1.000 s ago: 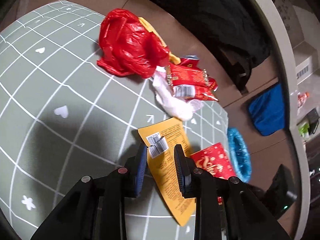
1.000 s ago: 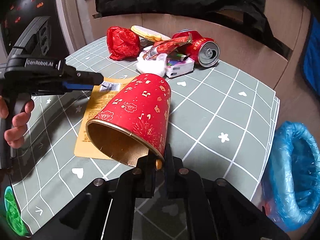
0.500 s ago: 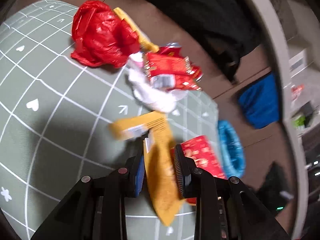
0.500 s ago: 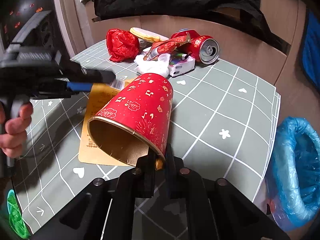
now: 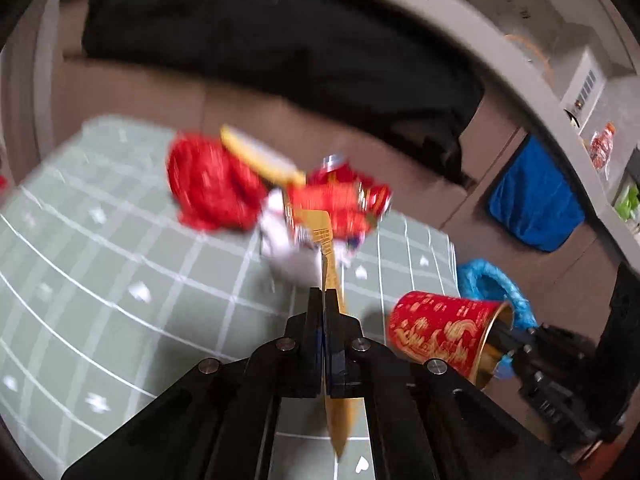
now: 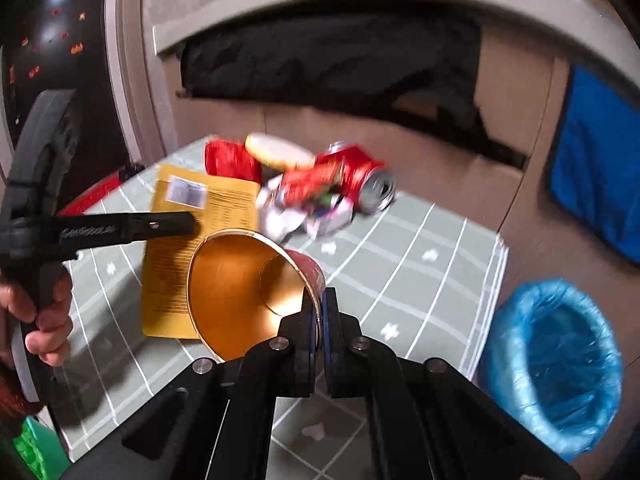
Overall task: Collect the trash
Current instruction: 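Carry cup and yellow wrapper over the blue-lined bin and release both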
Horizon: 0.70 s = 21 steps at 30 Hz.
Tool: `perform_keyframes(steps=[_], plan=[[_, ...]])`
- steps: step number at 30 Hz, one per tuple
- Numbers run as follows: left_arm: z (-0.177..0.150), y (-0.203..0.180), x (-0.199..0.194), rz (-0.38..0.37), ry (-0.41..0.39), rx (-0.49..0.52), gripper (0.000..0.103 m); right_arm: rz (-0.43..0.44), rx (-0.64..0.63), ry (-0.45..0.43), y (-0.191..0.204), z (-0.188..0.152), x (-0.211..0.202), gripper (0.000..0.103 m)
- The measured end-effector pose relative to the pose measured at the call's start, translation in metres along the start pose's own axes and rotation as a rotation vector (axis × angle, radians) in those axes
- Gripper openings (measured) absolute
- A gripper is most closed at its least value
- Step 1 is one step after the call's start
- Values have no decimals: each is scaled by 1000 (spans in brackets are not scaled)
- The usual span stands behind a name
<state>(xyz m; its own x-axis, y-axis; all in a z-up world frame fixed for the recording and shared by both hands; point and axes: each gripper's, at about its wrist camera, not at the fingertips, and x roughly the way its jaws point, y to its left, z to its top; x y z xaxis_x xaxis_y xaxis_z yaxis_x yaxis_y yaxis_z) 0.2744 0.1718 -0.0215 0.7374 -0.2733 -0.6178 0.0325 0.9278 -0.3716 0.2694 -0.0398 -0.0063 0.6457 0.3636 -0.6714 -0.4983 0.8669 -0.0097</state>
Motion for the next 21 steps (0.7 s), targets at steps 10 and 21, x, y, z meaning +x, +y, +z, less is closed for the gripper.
perform_keyframes(steps=[10, 21], plan=[[4, -48, -48, 128, -150, 157, 0, 19, 70, -45, -20, 20, -34, 2], [19, -170, -48, 22, -211, 282, 0, -134, 111, -166, -98, 20, -114, 2]])
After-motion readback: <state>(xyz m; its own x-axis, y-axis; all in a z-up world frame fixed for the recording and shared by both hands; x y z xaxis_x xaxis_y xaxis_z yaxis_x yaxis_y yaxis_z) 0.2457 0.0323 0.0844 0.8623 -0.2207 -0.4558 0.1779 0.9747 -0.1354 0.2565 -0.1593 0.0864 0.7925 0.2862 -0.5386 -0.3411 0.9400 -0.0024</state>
